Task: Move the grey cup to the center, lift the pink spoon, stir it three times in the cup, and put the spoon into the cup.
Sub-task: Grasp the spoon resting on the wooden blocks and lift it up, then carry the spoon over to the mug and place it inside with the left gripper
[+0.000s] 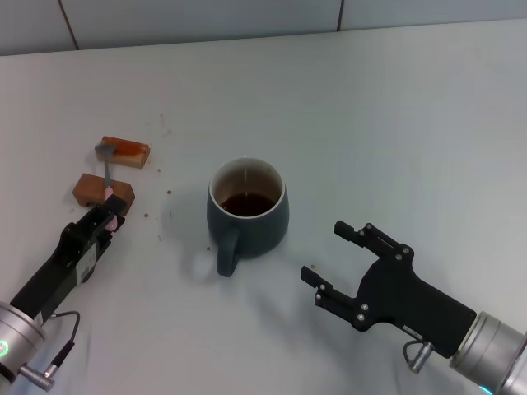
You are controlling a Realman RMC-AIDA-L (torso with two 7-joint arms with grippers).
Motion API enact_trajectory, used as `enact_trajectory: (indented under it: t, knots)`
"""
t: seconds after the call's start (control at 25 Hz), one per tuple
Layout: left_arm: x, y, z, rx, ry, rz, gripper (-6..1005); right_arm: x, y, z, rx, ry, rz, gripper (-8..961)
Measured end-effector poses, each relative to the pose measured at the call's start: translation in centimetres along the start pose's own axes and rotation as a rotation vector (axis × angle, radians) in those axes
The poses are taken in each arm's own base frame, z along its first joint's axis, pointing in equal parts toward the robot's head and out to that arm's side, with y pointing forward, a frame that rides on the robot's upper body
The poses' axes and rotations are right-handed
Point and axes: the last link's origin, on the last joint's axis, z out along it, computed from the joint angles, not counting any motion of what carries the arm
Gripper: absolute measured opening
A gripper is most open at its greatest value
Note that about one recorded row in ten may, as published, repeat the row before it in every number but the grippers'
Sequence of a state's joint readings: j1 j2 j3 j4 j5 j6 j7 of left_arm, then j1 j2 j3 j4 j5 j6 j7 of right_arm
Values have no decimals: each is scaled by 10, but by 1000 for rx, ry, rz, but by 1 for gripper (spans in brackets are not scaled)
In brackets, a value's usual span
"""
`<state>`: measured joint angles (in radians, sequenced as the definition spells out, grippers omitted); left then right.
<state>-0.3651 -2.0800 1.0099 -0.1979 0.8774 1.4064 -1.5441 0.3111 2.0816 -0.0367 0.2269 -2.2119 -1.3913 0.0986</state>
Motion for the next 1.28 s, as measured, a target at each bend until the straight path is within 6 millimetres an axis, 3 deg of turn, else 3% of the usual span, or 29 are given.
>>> enact_trajectory:
  t: [0.16, 0.56, 0.72, 0.84, 0.88, 0.96, 1.08, 1.12, 1.28]
  knots:
    - [1, 1, 0, -8, 4, 22, 402, 0, -1, 0, 3, -1, 1, 756]
    - [6, 1, 3, -9, -3, 129, 124, 1, -1, -1, 13, 7, 6, 756]
    - [20, 16, 13, -90, -73, 256, 124, 1, -1, -1, 14, 8, 7, 756]
    - [42, 36, 22, -175, -170, 401, 125, 1, -1, -1, 14, 4, 6, 756]
    - [61, 51, 26, -215, -233, 506, 125, 1, -1, -1, 14, 2, 4, 756]
    - [72, 62, 28, -234, -267, 570, 125, 1, -1, -1, 14, 2, 0, 756]
    - [106, 106, 38, -268, -399, 835, 125, 0, -2, -2, 15, -4, -8, 756]
    - [106, 106, 38, -268, -399, 835, 125, 0, -2, -2, 15, -4, -8, 756]
    - [129, 158, 49, -206, -509, 1173, 125, -2, -4, -2, 23, -15, -10, 756]
